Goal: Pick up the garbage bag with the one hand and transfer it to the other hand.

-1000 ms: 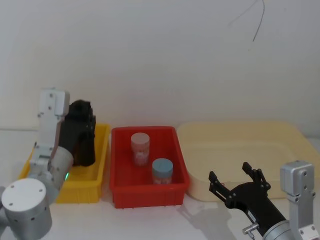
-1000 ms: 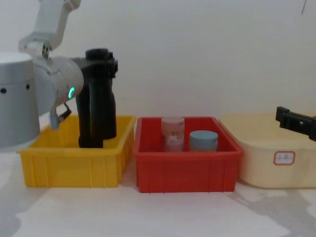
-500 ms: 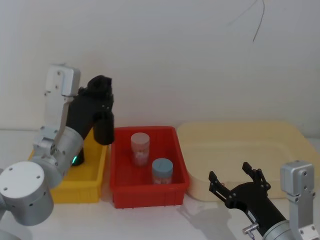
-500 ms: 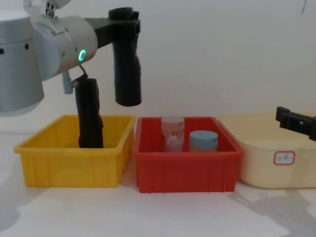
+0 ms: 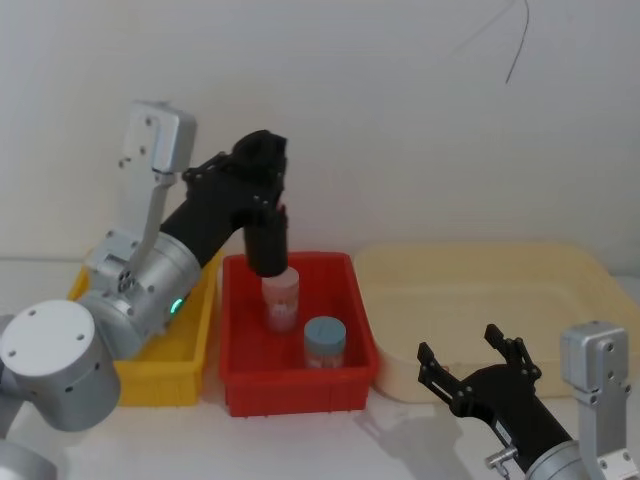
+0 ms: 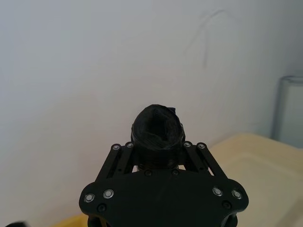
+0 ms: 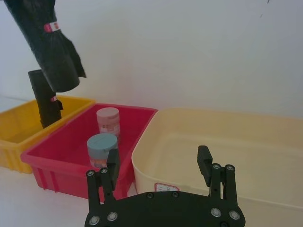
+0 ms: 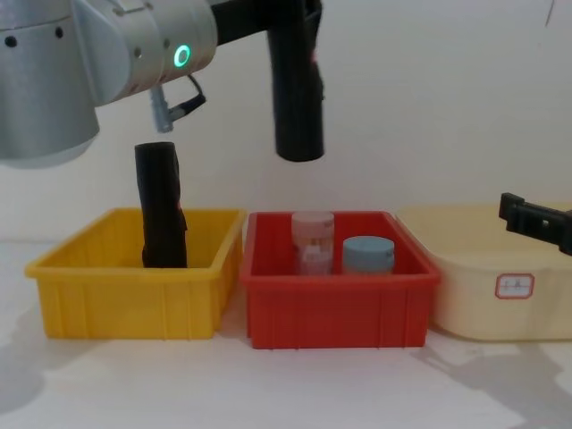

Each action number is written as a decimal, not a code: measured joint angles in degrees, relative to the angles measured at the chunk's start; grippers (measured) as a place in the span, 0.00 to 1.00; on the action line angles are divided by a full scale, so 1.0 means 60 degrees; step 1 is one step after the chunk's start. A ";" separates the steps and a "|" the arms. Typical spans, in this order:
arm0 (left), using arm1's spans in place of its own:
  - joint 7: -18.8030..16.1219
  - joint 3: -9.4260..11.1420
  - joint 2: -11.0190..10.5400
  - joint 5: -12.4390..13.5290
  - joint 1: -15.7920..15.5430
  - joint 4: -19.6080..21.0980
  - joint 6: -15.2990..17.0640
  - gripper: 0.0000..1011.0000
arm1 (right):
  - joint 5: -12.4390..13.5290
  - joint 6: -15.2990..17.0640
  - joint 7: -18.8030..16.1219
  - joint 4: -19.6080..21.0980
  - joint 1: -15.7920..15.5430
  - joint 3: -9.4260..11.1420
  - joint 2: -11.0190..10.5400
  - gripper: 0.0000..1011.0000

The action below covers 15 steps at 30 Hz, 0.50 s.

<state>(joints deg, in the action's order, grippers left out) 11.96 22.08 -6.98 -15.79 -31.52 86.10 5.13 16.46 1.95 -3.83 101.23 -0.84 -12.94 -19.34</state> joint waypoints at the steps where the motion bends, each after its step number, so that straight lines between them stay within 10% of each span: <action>1: 0.0075 0.0019 0.0000 -0.0038 -0.0018 0.0003 0.0000 0.36 | 0.0001 0.0000 0.0000 0.0000 -0.0001 0.0000 0.0000 0.99; 15: 0.1732 0.0452 0.0109 -0.0911 -0.0489 -0.0254 -0.0012 0.36 | 0.0000 0.0000 0.0000 0.0000 -0.0001 0.0000 0.0000 0.99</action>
<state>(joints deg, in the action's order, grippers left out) 22.35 24.79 -6.32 -21.26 -34.45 84.58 5.06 16.46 1.95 -3.83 101.23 -0.84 -12.94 -19.34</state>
